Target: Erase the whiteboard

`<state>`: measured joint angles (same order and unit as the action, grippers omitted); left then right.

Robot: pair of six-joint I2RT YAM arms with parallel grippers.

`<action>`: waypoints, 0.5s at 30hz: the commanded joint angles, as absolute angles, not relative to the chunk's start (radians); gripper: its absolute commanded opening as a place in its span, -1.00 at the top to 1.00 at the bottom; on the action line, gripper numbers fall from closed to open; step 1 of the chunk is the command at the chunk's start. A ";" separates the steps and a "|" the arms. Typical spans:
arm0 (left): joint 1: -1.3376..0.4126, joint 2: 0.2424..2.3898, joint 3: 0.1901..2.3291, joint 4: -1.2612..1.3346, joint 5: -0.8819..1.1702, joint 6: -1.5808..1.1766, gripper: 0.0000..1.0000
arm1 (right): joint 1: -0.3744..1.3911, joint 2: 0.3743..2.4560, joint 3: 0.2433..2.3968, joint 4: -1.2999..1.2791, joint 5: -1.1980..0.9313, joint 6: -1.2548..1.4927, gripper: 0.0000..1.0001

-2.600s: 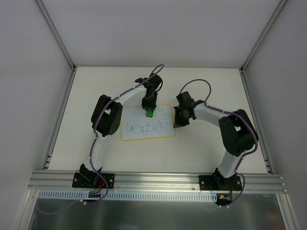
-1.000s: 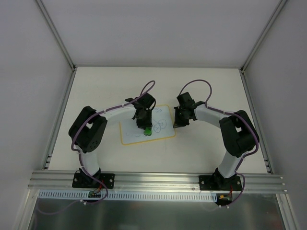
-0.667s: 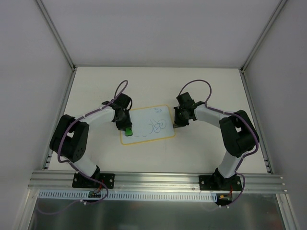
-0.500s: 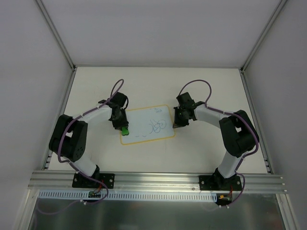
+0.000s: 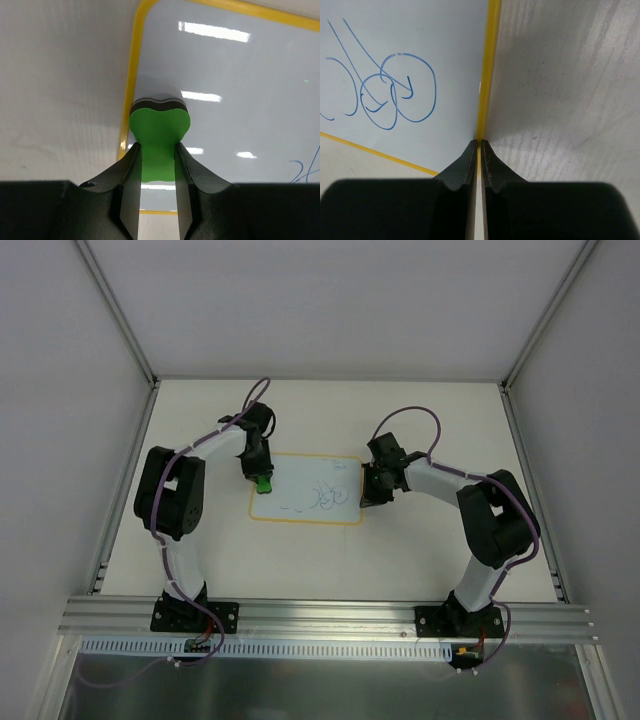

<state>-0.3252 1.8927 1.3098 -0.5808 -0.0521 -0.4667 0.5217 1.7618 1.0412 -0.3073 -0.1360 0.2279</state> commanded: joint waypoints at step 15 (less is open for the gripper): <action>-0.419 1.895 1.252 -0.591 -0.003 -0.440 1.00 | 0.522 1.776 1.032 -0.342 -0.106 0.224 0.89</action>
